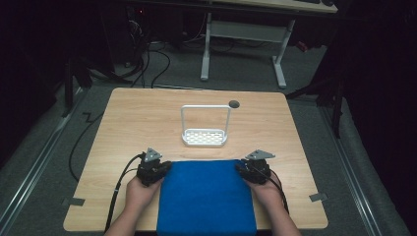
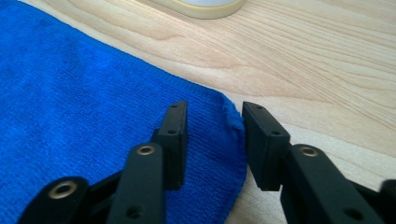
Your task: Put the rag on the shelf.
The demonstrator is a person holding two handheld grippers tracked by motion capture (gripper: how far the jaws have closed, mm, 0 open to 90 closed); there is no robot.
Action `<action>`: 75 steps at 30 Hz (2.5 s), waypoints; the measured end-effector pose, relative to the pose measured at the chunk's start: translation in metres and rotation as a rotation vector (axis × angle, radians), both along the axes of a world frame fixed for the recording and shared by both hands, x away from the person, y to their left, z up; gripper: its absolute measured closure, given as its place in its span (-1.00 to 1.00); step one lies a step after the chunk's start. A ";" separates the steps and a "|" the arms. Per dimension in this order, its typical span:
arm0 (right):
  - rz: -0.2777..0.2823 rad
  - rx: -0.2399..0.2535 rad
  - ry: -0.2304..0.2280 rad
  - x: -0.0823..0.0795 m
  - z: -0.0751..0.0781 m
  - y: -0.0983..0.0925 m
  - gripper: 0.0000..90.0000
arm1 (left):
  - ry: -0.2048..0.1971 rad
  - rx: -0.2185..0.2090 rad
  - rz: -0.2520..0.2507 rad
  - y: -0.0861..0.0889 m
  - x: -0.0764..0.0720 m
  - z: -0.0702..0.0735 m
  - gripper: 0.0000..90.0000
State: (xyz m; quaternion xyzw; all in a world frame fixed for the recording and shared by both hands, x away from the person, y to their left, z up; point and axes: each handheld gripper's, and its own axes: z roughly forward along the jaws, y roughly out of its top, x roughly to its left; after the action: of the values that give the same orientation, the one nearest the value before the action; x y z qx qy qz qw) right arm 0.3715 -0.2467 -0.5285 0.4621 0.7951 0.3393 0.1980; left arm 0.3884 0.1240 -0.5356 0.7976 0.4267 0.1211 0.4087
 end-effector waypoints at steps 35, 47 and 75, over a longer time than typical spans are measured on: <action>0.023 0.084 -0.114 -0.024 0.017 0.004 0.93 | -0.068 -0.077 -0.005 0.008 -0.009 0.005 0.93; 0.038 0.133 -0.234 -0.037 0.039 0.010 0.93 | -0.256 -0.136 0.033 0.021 -0.038 0.036 0.93; 0.033 0.261 -0.539 -0.056 0.127 0.011 0.93 | -0.609 -0.236 0.032 0.019 -0.060 0.145 0.94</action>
State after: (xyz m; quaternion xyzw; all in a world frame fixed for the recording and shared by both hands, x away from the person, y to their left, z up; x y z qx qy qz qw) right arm 0.3152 -0.2352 -0.4013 0.3642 0.6708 0.5523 0.3352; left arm 0.3283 0.1427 -0.3901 0.6650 0.3085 0.3105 0.6052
